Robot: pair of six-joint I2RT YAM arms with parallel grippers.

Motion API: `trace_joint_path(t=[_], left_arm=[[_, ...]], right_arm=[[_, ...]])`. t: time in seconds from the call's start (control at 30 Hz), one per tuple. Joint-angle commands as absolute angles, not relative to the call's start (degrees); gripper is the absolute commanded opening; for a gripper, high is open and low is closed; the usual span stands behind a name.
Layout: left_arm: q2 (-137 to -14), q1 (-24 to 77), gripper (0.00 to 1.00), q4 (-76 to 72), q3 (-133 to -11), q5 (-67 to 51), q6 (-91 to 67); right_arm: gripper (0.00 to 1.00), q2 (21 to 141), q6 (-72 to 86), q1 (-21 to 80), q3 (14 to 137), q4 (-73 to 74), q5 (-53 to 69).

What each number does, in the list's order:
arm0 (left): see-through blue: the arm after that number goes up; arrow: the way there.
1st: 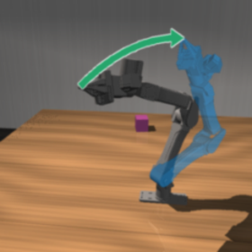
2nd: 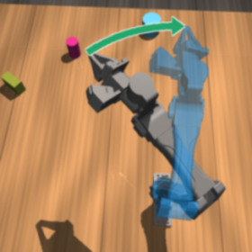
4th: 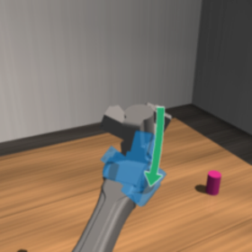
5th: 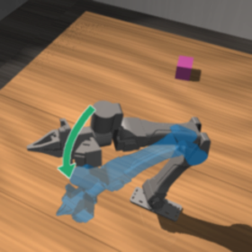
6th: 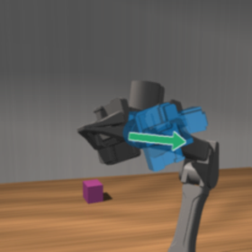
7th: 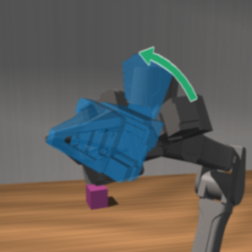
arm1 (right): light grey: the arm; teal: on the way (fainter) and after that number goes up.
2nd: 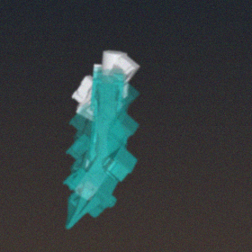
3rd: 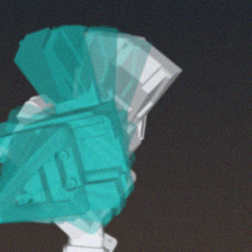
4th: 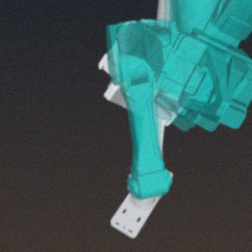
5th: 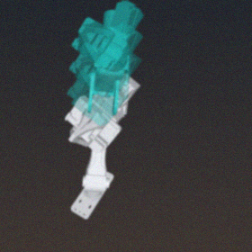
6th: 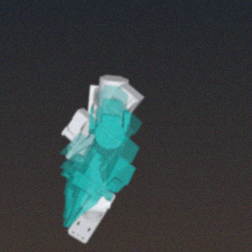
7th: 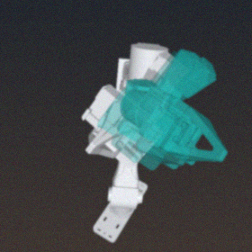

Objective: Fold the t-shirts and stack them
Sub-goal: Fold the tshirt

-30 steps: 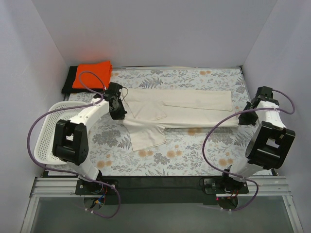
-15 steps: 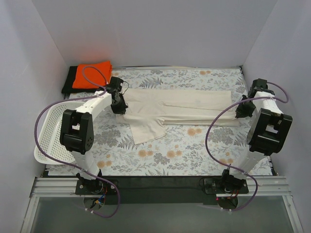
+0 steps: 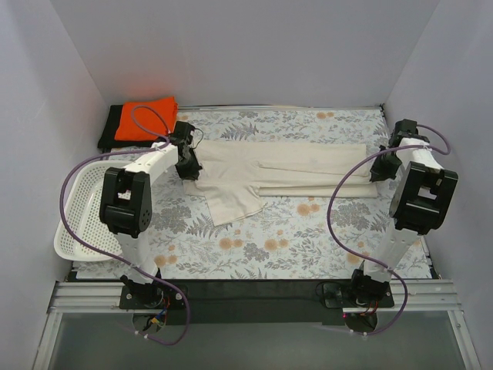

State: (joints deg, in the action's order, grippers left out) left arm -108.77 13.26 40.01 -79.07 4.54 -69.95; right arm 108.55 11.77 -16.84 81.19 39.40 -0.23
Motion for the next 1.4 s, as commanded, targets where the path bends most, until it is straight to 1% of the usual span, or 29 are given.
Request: trace_joint_path(t=[0.0, 0.33, 0.4, 0.43, 0.47, 0.53, 0.57, 0.6, 0.63, 0.67, 0.7, 0.73, 0.77, 0.8, 0.87, 0.93, 1.0, 1.03, 1.1, 1.13, 1.17, 1.2, 1.27, 1.37], left_arm=[[-108.5, 12.0, 0.00, 38.7, -80.1, 7.8, -69.9], [-111.6, 11.5, 0.00, 37.3, -79.9, 7.7, -70.0], [-111.5, 11.5, 0.04, 37.0, -80.2, 8.1, -70.0], [-111.3, 11.5, 0.09, 37.0, -80.4, 8.2, -70.0], [-111.0, 11.5, 0.18, 36.9, -80.7, 8.3, -69.9], [-109.4, 11.5, 0.28, 37.1, -81.4, 8.5, -69.7], [-108.6, 11.5, 0.34, 37.2, -81.6, 8.6, -69.6], [-107.8, 11.6, 0.46, 37.3, -81.5, 8.7, -69.6], [-106.9, 11.6, 0.51, 37.3, -81.5, 8.6, -69.5], [-104.6, 11.8, 0.55, 37.3, -81.1, 8.4, -69.6], [-103.5, 11.9, 0.64, 37.2, -80.6, 8.4, -69.7], [-102.1, 11.9, 0.65, 37.2, -79.2, 7.7, -69.8], [-99.6, 12.1, 0.69, 37.3, -78.1, 7.5, -70.0], [-98.0, 12.4, 0.71, 37.4, -77.0, 7.3, -70.1], [-93.6, 13.5, 0.72, 37.6, -72.9, 6.6, -70.6], [-90.9, 15.0, 0.73, 37.8, -68.3, 5.3, -71.5], [-86.9, 18.0, 0.73, 37.0, -64.9, 4.2, -72.3], [-85.7, 19.0, 0.73, 36.3, -63.1, 3.5, -73.3], [-84.1, 21.4, 0.73, 34.4, -58.1, 1.4, -74.7], [-83.2, 22.0, 0.72, 33.7, -56.9, 0.6, -76.0], [-83.0, 22.8, 0.66, 33.3, -55.6, 0.3, -76.5], [-82.9, 23.4, 0.63, 32.4, -54.1, 0.1, -77.0], [-82.9, 24.6, 0.56, 30.9, -52.8, 0.2, -77.4], [-83.4, 25.6, 0.53, 28.9, -50.8, 0.1, -77.9]], right_arm=[[0.01, 110.7, 10.7, -16.8, 84.5, 38.8, -2.6], [0.01, 115.0, 10.6, -16.3, 85.5, 37.4, -4.2], [0.03, 115.2, 10.6, -16.3, 85.5, 37.2, -4.7], [0.10, 115.2, 10.7, -16.3, 85.8, 37.1, -4.6], [0.21, 115.0, 10.8, -16.3, 85.8, 37.1, -4.4], [0.29, 113.9, 10.7, -15.6, 85.7, 37.1, -4.2], [0.37, 113.4, 10.7, -15.3, 85.7, 37.1, -4.0], [0.40, 112.7, 10.7, -15.0, 85.6, 37.2, -3.9], [0.43, 111.1, 10.8, -14.2, 85.3, 37.1, -3.6], [0.48, 110.2, 11.0, -13.6, 84.6, 37.1, -3.1], [0.50, 109.2, 11.2, -13.0, 84.1, 37.1, -2.8], [0.52, 107.2, 11.4, -11.5, 83.6, 36.9, -2.6], [0.54, 106.0, 11.9, -10.6, 82.2, 36.8, -1.7], [0.54, 105.0, 12.1, -9.6, 81.5, 36.6, -1.0], [0.58, 101.5, 12.4, -6.4, 78.8, 35.8, 1.3], [0.59, 97.9, 12.8, -3.2, 76.5, 34.7, 3.6], [0.61, 95.7, 14.0, -0.7, 72.6, 31.7, 8.9], [0.62, 94.1, 14.5, 3.0, 71.5, 30.7, 10.4], [0.62, 92.7, 15.9, 6.6, 69.0, 26.9, 14.6], [0.61, 92.1, 18.2, 10.0, 66.7, 25.2, 15.9], [0.59, 91.9, 19.4, 11.5, 65.3, 23.4, 18.3], [0.58, 91.8, 20.7, 13.1, 64.1, 19.2, 19.2], [0.55, 92.3, 24.5, 17.4, 60.9, 15.4, 20.8], [0.54, 94.6, 27.2, 22.1, 59.2, 10.4, 21.2]])
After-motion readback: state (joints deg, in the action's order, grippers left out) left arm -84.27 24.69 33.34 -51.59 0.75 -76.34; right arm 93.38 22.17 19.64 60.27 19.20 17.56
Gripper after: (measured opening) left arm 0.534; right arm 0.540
